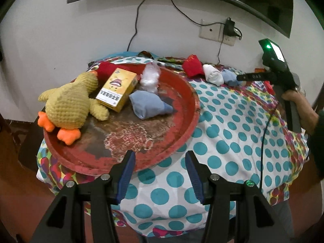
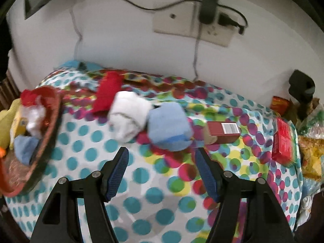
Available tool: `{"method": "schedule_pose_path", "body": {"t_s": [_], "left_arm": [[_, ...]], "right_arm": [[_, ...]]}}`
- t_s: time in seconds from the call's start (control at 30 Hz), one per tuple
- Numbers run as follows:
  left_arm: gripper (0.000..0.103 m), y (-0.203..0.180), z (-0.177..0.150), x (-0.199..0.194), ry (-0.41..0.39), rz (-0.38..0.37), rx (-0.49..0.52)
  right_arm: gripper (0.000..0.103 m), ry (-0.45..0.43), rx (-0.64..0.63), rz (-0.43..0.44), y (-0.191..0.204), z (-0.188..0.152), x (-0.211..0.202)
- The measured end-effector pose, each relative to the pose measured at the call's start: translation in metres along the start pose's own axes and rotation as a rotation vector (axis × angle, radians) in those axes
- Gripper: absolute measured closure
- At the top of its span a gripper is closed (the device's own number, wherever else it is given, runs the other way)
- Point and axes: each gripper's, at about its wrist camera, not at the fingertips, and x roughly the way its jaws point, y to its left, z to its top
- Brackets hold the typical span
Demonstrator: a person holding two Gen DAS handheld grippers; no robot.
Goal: Organize objects
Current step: 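Grasp the second light blue sock on the bed cover with the right tool, then grasp the white sock with the left tool while the right tool holds the blue sock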
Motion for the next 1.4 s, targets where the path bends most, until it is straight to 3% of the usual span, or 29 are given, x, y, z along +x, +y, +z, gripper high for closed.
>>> {"method": "schedule_pose_path", "body": {"t_s": [0.27, 0.47, 0.57, 0.67, 0.8, 0.97, 1.17, 1.4], "left_arm": [[0.050, -0.025, 0.020, 0.008, -0.008, -0.029, 0.063], [0.050, -0.060, 0.054, 0.024, -0.021, -0.081, 0.136], [0.050, -0.080, 0.074, 0.037, -0.027, -0.085, 0.173], [0.050, -0.098, 0.094, 0.054, -0.027, -0.105, 0.188], [0.050, -0.119, 0.120, 0.087, -0.007, -0.156, 0.171], [0.050, -0.144, 0.142, 0.135, 0.025, -0.135, 0.210], [0.050, -0.155, 0.172, 0.187, 0.072, -0.225, 0.147], [0.050, -0.168, 0.195, 0.224, 0.073, -0.173, 0.151]], "right_arm": [[0.035, 0.000, -0.011, -0.029, -0.003, 0.012, 0.033], [0.033, 0.019, 0.001, 0.011, -0.007, 0.020, 0.061], [0.044, 0.026, -0.003, 0.042, -0.007, 0.018, 0.071], [0.054, 0.006, -0.014, 0.056, -0.008, 0.014, 0.067], [0.060, -0.010, -0.036, 0.072, -0.015, 0.001, 0.050], [0.060, -0.026, -0.046, 0.094, -0.030, -0.022, 0.024], [0.061, -0.017, -0.032, 0.150, -0.040, -0.043, 0.010], [0.060, -0.017, 0.004, 0.196, -0.046, -0.052, 0.017]]}}
